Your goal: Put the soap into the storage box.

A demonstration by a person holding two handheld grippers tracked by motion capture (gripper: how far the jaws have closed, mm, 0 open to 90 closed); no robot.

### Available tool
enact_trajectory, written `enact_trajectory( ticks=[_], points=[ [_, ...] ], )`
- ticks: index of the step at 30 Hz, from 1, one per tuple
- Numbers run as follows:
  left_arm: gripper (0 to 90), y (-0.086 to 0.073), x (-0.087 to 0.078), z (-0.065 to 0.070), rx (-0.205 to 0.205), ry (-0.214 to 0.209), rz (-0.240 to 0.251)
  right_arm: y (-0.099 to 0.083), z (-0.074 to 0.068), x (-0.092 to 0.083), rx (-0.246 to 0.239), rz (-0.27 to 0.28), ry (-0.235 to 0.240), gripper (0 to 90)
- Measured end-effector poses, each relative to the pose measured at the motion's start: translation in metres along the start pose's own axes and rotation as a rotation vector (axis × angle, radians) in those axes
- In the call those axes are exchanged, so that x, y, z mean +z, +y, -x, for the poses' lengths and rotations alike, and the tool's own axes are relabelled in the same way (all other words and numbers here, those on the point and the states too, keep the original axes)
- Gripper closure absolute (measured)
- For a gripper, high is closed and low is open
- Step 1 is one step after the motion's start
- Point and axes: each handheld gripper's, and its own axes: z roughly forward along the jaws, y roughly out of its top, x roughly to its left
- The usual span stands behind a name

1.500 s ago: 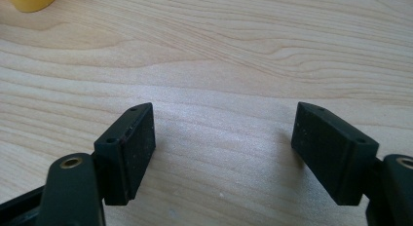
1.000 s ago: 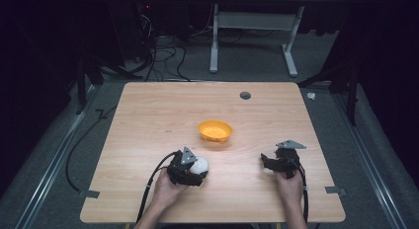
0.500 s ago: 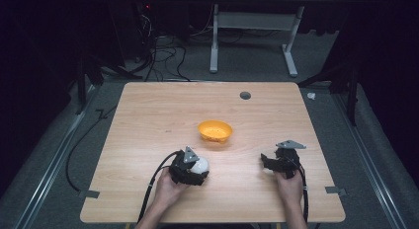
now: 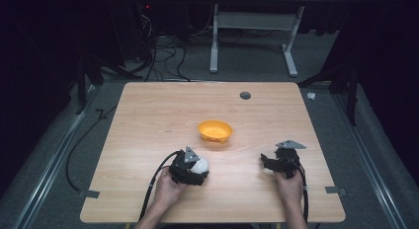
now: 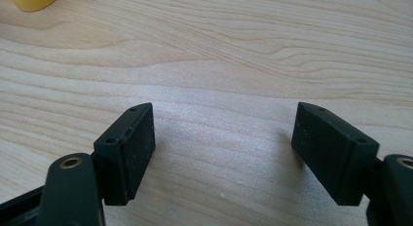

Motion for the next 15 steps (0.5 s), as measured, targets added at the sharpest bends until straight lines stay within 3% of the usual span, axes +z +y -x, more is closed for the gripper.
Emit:
enact_trajectory(
  ticks=[15],
  points=[
    [23.2, 0.002, -0.014, -0.008, -0.018, -0.024, 0.003, 0.000, 0.000, 0.000, -0.001, -0.001, -0.001, 24.7]
  ],
)
